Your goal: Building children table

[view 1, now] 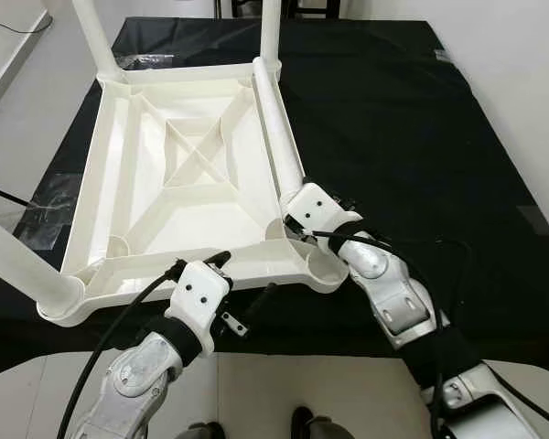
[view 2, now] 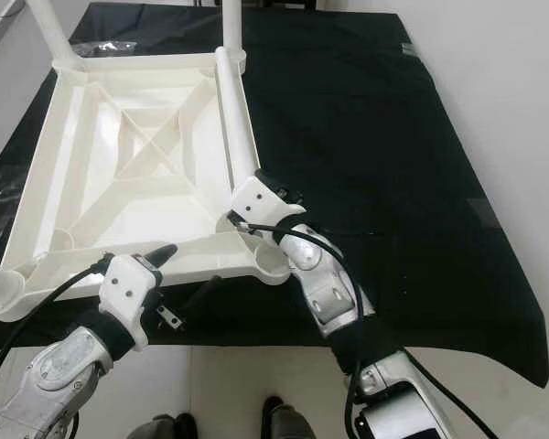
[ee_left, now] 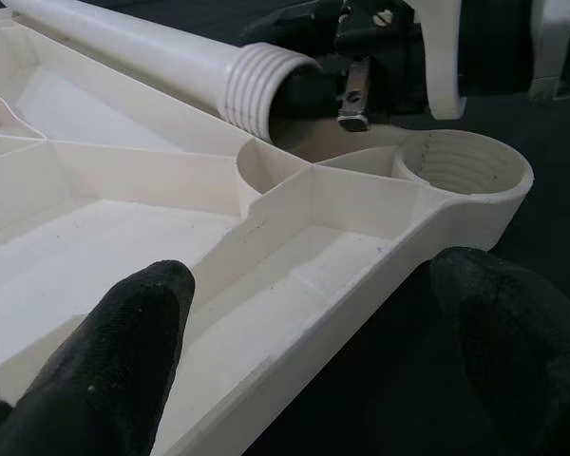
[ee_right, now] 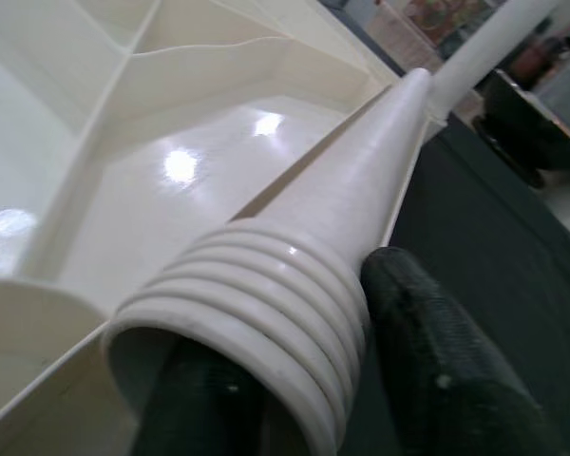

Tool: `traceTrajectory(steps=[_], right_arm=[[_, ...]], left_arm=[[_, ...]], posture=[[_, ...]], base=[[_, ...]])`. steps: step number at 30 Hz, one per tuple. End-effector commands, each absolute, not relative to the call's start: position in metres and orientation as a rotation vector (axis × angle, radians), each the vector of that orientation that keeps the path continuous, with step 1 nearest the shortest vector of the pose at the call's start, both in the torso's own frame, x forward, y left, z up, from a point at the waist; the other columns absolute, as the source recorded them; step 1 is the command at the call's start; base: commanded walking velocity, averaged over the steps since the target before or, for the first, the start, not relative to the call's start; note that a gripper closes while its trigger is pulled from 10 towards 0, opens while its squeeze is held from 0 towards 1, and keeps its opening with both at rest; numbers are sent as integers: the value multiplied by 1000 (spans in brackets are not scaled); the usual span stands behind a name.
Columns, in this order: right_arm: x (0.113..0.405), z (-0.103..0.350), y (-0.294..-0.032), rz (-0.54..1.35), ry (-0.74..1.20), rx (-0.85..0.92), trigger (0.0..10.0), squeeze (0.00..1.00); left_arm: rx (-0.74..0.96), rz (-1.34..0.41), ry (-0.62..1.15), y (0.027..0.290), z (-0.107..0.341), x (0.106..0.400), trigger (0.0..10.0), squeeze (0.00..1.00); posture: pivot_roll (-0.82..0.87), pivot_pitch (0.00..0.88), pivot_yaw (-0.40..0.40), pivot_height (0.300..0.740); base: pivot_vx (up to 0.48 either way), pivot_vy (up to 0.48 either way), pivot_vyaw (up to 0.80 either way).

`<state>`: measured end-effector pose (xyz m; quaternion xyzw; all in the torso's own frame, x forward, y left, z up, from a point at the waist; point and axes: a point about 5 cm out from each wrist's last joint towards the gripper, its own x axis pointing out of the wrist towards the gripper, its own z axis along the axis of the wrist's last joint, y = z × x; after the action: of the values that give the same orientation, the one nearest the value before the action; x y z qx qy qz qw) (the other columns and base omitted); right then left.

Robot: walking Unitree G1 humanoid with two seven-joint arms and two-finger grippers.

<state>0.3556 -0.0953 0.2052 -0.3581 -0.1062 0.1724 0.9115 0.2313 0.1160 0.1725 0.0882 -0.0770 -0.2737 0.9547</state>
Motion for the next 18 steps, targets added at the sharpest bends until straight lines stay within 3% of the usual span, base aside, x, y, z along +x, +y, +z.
traceTrajectory(steps=[1,10,13,15,18], right_arm=[[358,204,-98,319,-214,-750,0,0],[360,205,-112,245,-216,-725,0,0],[362,213,-129,196,-214,-532,0,0],[363,214,-132,186,-211,-505,0,0],[361,227,-155,173,-243,-194,0,0]], left_arm=[[187,-556,-142,117,170,229,10000,0],[170,-554,-154,115,174,232,10000,0],[143,-557,-178,113,183,236,10000,0],[140,-558,-181,113,184,237,10000,0],[91,-557,-208,113,193,243,10000,0]], posture=[[72,269,-56,740],[68,266,-59,740],[62,261,-59,740],[62,261,-59,740],[44,255,-60,740]], base=[[0,0,0],[0,0,0],[0,0,0],[0,0,0],[0,0,0]])
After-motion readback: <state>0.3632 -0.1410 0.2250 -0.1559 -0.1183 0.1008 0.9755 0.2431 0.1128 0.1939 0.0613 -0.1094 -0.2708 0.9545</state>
